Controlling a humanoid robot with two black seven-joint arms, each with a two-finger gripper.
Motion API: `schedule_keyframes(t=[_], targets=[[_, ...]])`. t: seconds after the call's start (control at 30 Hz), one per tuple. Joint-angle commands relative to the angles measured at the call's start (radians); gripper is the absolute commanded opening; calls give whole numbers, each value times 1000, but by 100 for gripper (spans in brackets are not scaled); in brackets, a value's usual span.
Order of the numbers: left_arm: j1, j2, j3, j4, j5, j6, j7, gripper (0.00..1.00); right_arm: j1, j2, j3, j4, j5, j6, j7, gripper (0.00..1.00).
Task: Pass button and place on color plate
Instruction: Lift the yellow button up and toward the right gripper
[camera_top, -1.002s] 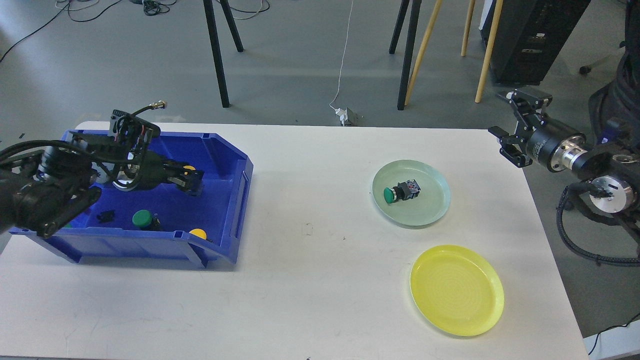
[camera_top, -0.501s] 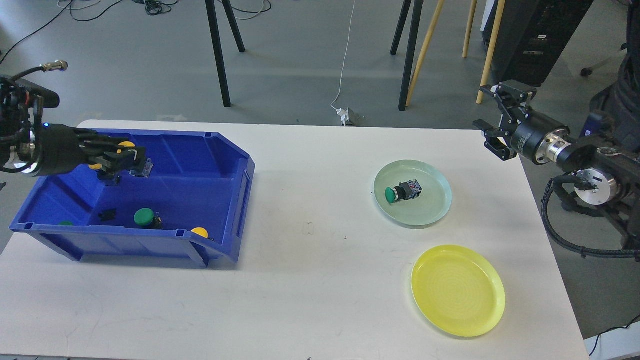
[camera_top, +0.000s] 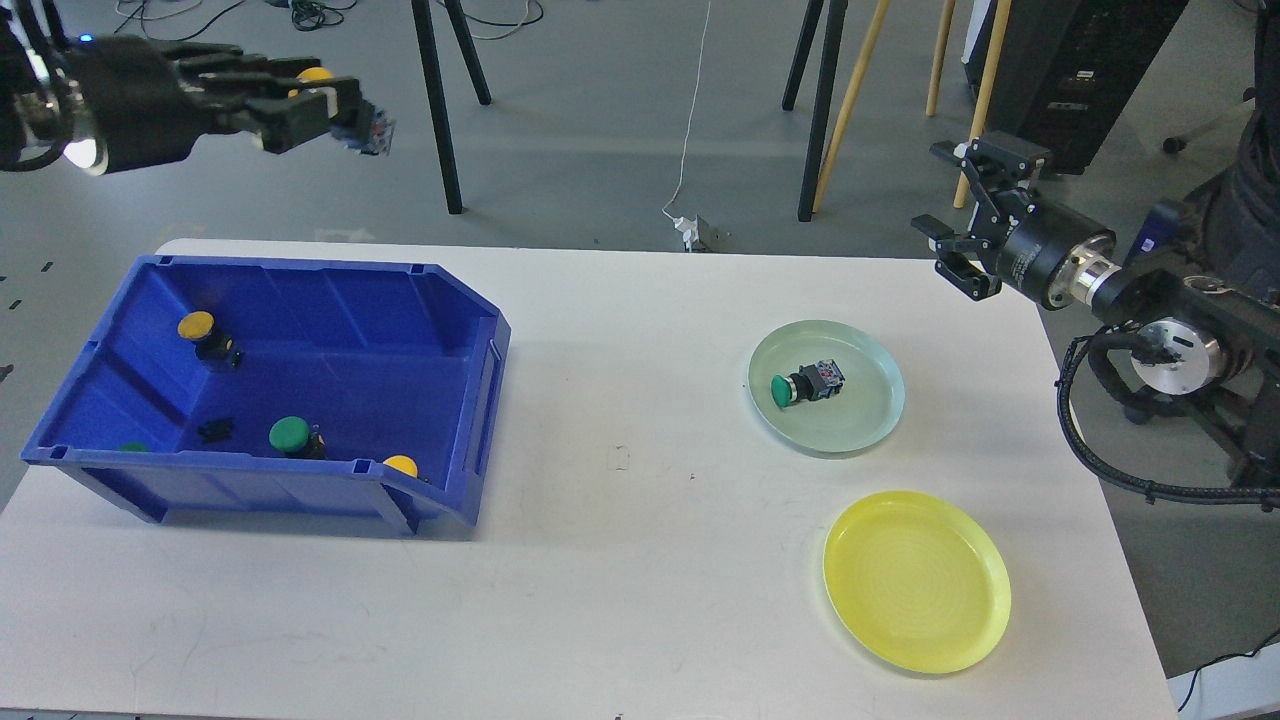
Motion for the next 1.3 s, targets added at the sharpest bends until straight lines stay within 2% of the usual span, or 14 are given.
schedule_keyframes(t=[0.0, 0.07, 0.23, 0.53, 0.93, 1.27], targets=[[-2, -138, 1, 15, 7, 89, 32, 34, 0, -27, 8, 68, 65, 0, -13, 79], [-2, -201, 3, 24, 18, 135, 39, 34, 0, -47, 18, 111, 99, 0, -14, 80], [2, -295, 10, 77, 125, 247, 24, 34, -3, -96, 50, 250, 175, 0, -34, 80], [7, -347, 15, 98, 240, 349, -7, 32, -7, -115, 61, 410, 183, -2, -34, 80], [-2, -447, 13, 95, 337, 453, -17, 31, 15, -102, 51, 479, 183, -2, -34, 81], [-27, -554, 12, 95, 329, 458, -11, 31, 78, -105, 48, 513, 183, -2, -26, 81]])
